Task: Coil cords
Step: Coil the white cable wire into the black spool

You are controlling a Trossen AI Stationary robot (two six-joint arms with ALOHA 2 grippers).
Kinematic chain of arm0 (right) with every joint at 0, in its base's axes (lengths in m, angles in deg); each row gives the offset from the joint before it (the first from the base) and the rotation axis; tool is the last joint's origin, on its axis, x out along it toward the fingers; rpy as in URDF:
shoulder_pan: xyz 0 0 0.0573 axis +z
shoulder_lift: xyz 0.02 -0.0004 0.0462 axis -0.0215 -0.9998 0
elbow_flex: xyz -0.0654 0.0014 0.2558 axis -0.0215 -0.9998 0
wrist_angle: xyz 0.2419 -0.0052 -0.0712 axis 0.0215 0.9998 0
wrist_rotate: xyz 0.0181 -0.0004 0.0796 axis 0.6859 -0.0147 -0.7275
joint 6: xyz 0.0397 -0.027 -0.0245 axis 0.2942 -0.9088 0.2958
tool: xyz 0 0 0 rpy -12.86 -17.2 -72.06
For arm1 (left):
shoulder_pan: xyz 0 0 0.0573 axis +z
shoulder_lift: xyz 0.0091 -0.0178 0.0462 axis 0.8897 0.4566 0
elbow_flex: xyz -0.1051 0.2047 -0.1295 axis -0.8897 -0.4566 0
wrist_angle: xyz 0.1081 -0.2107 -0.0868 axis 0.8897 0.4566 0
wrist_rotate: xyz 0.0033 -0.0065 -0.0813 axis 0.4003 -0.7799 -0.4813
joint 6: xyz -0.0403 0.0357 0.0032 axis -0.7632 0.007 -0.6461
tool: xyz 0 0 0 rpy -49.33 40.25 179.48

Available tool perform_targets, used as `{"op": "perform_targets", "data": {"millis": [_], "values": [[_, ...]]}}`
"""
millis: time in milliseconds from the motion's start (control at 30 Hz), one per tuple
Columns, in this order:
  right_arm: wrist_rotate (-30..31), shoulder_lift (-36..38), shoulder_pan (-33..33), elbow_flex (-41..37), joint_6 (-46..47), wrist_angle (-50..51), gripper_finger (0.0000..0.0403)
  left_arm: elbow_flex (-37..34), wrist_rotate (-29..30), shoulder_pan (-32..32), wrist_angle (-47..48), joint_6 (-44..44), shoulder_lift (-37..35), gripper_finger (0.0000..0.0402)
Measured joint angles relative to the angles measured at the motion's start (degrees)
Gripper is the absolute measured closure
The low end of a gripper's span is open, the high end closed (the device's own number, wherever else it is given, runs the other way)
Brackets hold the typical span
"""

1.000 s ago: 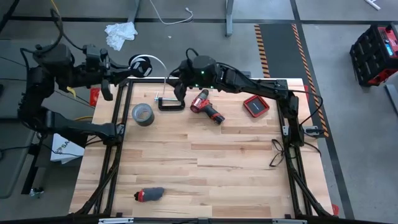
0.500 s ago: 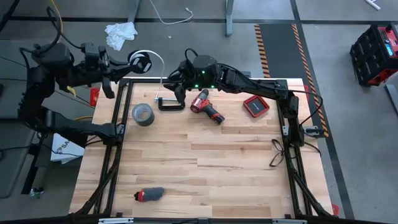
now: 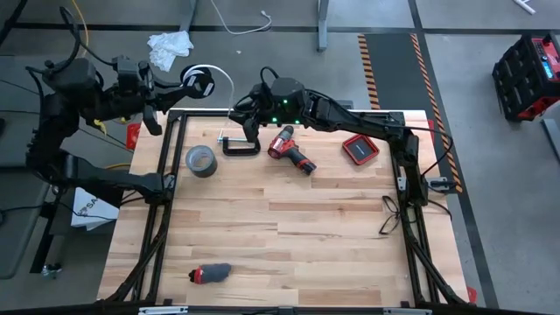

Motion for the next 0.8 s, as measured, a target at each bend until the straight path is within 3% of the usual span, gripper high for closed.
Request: {"op": "perform_targets", "data": {"millis": [167, 567, 667, 800], "values": [[0.4, -0.5, 0.0, 0.0, 2.1, -0.4, 0.027, 0.0, 0.0, 0.0, -0.9, 0.0, 0.1, 0.0401], [3.7, -0.5, 0.0, 0.0, 1.2, -3.3, 0.0281, 0.0, 0.1, 0.0, -0.9, -0.9, 0.2, 0.0401], [3.9, -0.5, 0.0, 0.0, 0.2, -3.7, 0.0309, 0.0, 0.1, 0.0, -0.9, -0.9, 0.2, 0.0401], [4.0, -0.5, 0.4, 0.0, -2.1, -3.7, 0.0389, 0.0, 0.1, 0.0, -0.9, -1.3, 0.4, 0.0401]]}}
